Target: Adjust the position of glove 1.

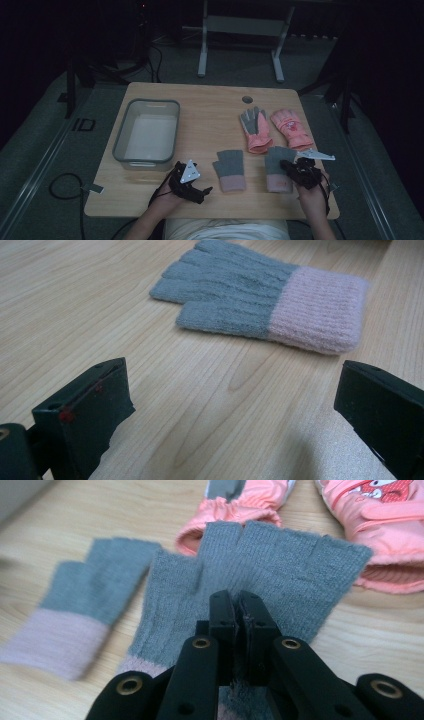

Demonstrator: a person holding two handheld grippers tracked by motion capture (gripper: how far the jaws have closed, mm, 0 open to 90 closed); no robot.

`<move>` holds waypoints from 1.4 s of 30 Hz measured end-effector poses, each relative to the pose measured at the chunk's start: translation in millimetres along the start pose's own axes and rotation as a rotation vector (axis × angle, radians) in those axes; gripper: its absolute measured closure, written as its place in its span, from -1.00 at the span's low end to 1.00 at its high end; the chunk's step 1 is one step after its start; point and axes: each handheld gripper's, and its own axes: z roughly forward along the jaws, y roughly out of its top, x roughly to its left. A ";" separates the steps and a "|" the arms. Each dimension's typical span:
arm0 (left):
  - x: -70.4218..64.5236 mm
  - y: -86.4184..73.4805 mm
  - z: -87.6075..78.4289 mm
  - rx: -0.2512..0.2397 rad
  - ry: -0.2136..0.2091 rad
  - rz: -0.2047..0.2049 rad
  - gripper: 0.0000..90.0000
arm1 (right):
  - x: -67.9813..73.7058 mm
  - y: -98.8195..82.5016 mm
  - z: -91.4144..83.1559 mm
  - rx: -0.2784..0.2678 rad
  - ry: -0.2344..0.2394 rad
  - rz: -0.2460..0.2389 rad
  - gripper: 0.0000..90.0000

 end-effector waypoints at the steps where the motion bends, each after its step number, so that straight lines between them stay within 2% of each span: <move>1: -0.1 0.0 0.0 0.001 0.000 0.000 -0.97 | 2.6 -0.8 1.6 0.003 0.004 -0.006 0.91; 5: -0.7 -0.1 -0.2 -0.003 0.000 0.004 -0.97 | 6.7 -3.8 9.4 0.017 -0.001 -0.019 0.91; 6: -0.9 -0.1 -0.3 -0.001 0.001 0.005 -0.97 | 7.7 -7.3 16.2 0.034 0.005 -0.021 0.91; 12: -1.5 0.1 0.1 0.004 0.005 0.010 -0.97 | 5.1 -19.8 39.9 0.098 0.033 -0.017 0.90; 15: -2.0 0.1 0.2 0.006 0.006 0.016 -0.97 | 1.3 -24.8 50.7 0.127 0.024 0.001 0.90; 18: -1.8 0.0 0.1 0.004 0.005 0.014 -0.97 | -0.6 -28.0 56.4 0.139 0.012 0.004 0.88; 21: -1.9 0.1 0.2 0.004 0.003 0.016 -0.97 | 0.6 -30.0 57.5 0.133 0.006 -0.018 0.85; 25: -2.4 0.0 0.2 0.002 0.003 0.018 -0.97 | -3.0 -29.2 58.3 0.123 0.026 -0.009 0.74; 27: -2.3 0.0 0.0 0.001 0.001 0.018 -0.97 | -3.6 -28.0 57.1 0.118 0.030 -0.040 0.63; 28: -2.3 0.0 0.0 0.001 0.001 0.018 -0.97 | -3.6 -28.0 57.1 0.118 0.030 -0.040 0.63; 31: -1.7 0.1 0.1 0.004 -0.003 0.016 -0.97 | -5.2 -23.3 48.8 0.071 0.030 -0.120 0.54; 32: -1.6 0.1 0.1 0.004 -0.003 0.016 -0.97 | -7.2 -21.2 46.0 0.055 0.048 -0.153 0.52; 34: -1.8 0.0 0.1 0.004 -0.002 0.017 -0.97 | -12.1 -18.6 42.7 0.033 0.073 -0.185 0.49; 37: -2.2 0.0 0.3 0.006 -0.001 0.018 -0.97 | -17.0 -16.2 40.7 0.044 0.088 -0.237 0.42; 40: -1.7 0.2 0.4 0.009 -0.004 0.015 -0.97 | -18.7 -15.9 41.3 0.056 0.124 -0.276 0.40; 42: -1.4 0.2 0.5 0.010 -0.004 0.012 -0.97 | -19.8 -16.4 44.6 0.074 0.128 -0.286 0.40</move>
